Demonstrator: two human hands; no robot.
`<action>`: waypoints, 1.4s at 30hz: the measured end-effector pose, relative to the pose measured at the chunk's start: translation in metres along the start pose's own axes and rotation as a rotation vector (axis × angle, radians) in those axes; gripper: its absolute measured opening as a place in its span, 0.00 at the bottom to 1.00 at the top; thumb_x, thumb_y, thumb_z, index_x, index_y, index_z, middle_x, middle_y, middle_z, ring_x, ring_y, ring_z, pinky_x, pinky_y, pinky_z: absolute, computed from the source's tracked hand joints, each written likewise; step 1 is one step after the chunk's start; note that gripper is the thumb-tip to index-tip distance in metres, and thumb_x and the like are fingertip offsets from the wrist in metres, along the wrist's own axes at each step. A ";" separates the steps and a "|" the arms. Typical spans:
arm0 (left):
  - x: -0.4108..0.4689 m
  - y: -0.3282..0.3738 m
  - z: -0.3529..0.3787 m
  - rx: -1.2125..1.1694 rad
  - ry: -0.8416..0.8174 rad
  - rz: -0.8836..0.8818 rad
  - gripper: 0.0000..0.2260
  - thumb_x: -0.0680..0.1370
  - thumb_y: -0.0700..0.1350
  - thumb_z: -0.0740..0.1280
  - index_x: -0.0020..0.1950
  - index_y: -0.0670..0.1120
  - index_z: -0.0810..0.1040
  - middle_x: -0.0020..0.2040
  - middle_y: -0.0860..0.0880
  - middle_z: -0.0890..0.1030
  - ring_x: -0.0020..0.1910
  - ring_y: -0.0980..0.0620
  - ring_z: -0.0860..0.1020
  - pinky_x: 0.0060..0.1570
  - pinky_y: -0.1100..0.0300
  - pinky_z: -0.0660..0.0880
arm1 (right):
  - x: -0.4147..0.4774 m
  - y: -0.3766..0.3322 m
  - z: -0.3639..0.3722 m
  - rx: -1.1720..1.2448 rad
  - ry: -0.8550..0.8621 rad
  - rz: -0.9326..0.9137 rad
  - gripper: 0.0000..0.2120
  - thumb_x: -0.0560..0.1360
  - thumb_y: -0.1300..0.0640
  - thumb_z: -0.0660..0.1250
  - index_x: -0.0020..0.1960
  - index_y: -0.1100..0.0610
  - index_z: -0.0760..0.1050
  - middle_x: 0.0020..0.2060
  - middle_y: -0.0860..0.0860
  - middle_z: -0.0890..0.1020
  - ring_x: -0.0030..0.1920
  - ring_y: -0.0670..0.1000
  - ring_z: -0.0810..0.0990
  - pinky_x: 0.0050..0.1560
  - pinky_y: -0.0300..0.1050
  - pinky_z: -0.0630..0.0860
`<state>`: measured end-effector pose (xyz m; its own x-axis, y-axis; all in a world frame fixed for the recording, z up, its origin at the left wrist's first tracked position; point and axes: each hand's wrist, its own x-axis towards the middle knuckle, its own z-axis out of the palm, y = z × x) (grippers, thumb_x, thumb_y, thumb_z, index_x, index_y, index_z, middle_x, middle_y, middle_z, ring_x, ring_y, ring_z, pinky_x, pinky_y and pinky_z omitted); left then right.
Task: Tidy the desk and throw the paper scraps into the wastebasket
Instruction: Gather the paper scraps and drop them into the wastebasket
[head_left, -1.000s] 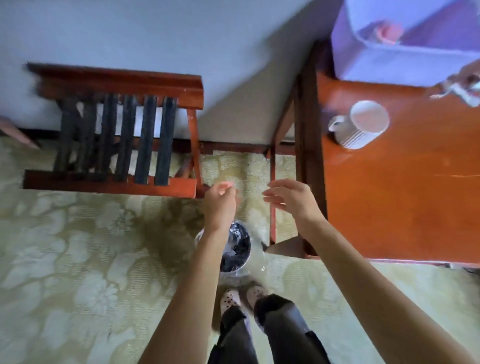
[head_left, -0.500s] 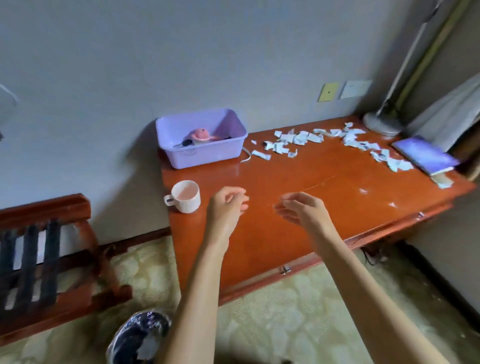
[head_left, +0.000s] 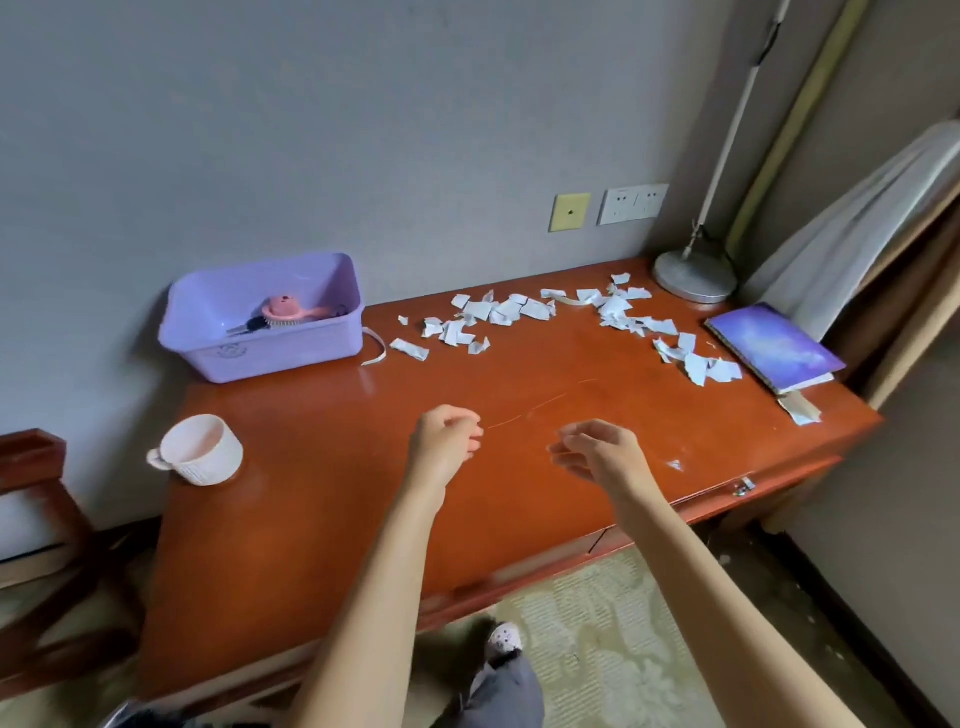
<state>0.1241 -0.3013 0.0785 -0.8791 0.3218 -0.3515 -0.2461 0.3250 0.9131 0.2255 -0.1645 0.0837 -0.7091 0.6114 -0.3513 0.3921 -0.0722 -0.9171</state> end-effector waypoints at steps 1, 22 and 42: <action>0.013 0.001 0.008 -0.003 0.011 -0.013 0.10 0.79 0.40 0.59 0.56 0.42 0.78 0.52 0.44 0.82 0.51 0.48 0.81 0.51 0.59 0.78 | 0.015 0.001 -0.005 -0.016 -0.010 0.005 0.08 0.77 0.67 0.59 0.45 0.60 0.76 0.37 0.54 0.81 0.35 0.48 0.79 0.38 0.38 0.73; 0.285 0.008 0.012 0.351 0.376 -0.259 0.10 0.75 0.36 0.64 0.34 0.43 0.74 0.38 0.44 0.76 0.47 0.45 0.73 0.45 0.60 0.67 | 0.342 -0.023 0.090 -0.869 -0.350 -0.103 0.23 0.75 0.61 0.64 0.69 0.58 0.64 0.65 0.59 0.71 0.60 0.58 0.76 0.57 0.49 0.75; 0.364 -0.026 0.019 0.528 0.614 -0.127 0.05 0.78 0.41 0.64 0.48 0.41 0.79 0.47 0.48 0.74 0.46 0.51 0.73 0.43 0.64 0.66 | 0.443 -0.014 0.147 -0.756 -0.480 -0.354 0.14 0.74 0.63 0.67 0.60 0.61 0.73 0.46 0.54 0.78 0.44 0.50 0.77 0.41 0.33 0.72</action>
<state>-0.1821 -0.1760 -0.0770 -0.9621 -0.2398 -0.1298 -0.2686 0.7516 0.6024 -0.1800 -0.0081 -0.0868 -0.9573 0.1005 -0.2711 0.2643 0.6844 -0.6795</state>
